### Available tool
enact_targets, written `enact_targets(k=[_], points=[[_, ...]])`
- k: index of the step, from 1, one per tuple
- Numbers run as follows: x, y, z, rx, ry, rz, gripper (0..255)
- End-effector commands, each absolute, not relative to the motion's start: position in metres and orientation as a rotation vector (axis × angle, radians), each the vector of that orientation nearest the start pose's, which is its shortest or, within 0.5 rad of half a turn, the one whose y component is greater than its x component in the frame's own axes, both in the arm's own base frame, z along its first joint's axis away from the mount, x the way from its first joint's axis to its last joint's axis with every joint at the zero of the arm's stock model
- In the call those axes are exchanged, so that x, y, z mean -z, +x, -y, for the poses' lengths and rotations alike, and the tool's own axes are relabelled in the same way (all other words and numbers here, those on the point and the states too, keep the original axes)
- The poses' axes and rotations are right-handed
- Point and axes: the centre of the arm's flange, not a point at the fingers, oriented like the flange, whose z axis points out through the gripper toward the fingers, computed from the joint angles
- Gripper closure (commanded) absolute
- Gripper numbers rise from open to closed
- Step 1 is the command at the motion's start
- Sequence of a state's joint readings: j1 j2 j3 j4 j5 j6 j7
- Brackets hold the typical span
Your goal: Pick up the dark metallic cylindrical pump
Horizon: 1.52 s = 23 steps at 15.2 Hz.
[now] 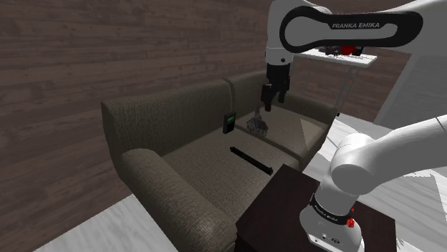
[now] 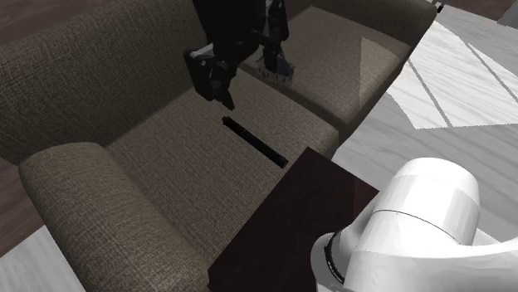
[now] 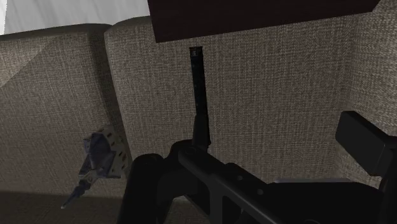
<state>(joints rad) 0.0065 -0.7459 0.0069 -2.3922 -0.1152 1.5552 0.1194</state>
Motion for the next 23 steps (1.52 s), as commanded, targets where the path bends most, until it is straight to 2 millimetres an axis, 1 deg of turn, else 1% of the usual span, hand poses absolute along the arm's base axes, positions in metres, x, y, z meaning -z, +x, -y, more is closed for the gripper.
enact_targets(k=[1, 12, 23], points=[[-0.561, 0.313, 0.008, -0.136, -3.260, -0.171, 0], [-0.432, 0.342, 0.070, -0.069, -3.205, -0.136, 0], [-0.301, 0.376, 0.125, -0.005, -3.149, -0.104, 0]])
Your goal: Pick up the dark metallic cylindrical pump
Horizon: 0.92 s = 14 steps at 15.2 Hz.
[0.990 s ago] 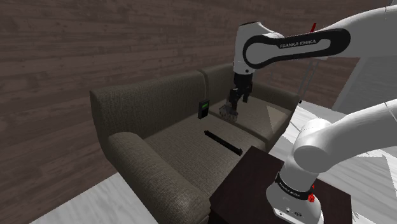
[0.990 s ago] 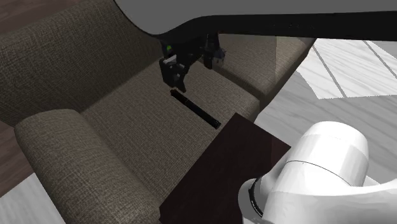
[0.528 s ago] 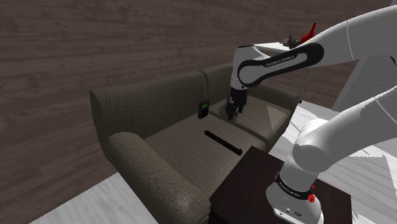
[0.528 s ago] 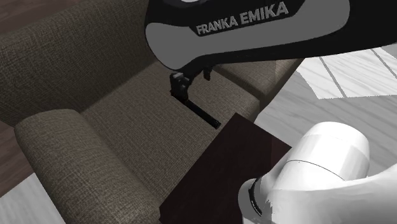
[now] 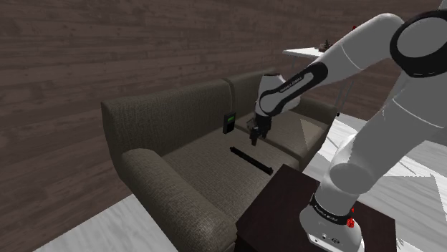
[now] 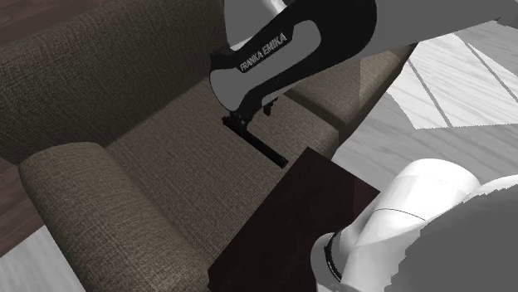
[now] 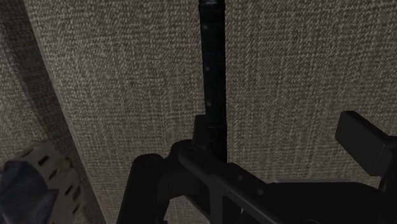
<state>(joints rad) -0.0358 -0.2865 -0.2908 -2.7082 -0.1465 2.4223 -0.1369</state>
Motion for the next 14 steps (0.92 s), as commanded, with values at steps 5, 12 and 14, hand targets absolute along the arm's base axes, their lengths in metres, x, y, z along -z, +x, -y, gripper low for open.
enact_targets(k=[5, 12, 14], points=[[-0.241, 0.394, 0.147, 0.023, -3.123, -0.089, 0], [-0.174, 0.414, 0.168, 0.052, -3.096, -0.074, 0], [-0.163, 0.414, 0.168, 0.052, -3.096, -0.074, 0]])
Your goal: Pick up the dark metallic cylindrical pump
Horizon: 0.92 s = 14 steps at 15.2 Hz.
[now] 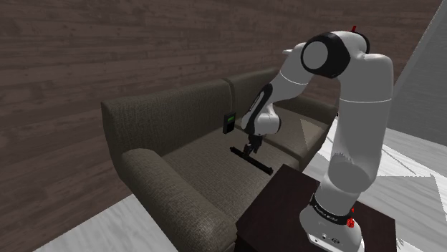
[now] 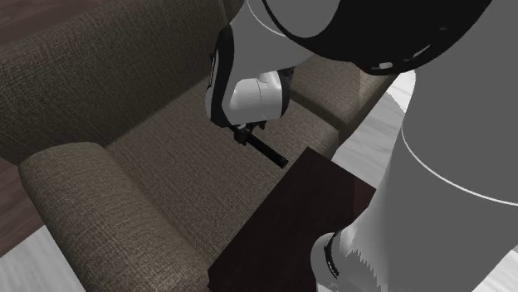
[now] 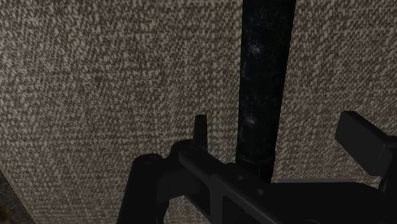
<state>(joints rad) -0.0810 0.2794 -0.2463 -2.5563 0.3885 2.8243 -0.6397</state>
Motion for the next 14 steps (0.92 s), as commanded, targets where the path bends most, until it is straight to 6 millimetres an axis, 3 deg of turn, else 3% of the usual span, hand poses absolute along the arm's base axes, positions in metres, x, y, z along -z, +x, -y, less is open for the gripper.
enact_targets(k=[1, 4, 6, 7, 14], points=[[-0.158, 0.414, 0.168, 0.052, -3.096, -0.074, 0], [-0.139, 0.414, 0.168, 0.052, -3.096, -0.074, 0], [-0.139, 0.414, 0.168, 0.052, -3.096, -0.074, 0], [-0.139, 0.414, 0.168, 0.052, -3.096, -0.074, 255], [-0.139, 0.414, 0.168, 0.052, -3.096, -0.074, 255]])
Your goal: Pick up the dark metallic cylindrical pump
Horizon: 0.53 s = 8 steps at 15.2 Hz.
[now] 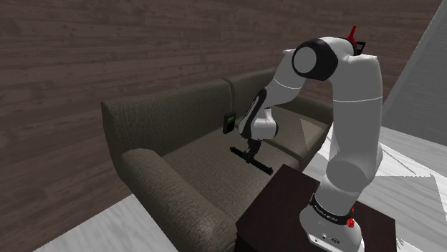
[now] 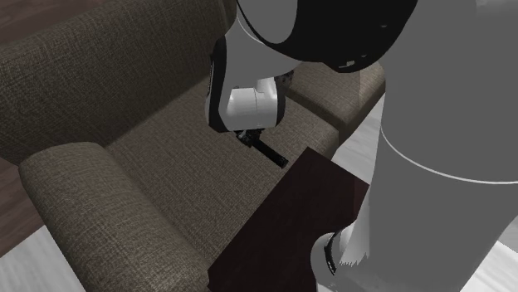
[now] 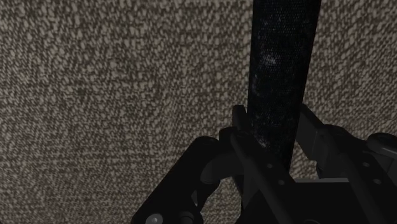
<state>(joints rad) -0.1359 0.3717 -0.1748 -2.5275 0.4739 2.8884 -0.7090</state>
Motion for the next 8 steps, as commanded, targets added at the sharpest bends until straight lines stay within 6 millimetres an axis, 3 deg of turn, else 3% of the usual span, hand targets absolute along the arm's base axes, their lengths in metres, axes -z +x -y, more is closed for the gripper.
enact_targets(k=[1, 8], points=[[-0.139, 0.414, 0.168, 0.052, -3.096, -0.074, 255], [-0.171, 0.414, 0.168, 0.052, -3.096, -0.074, 255]])
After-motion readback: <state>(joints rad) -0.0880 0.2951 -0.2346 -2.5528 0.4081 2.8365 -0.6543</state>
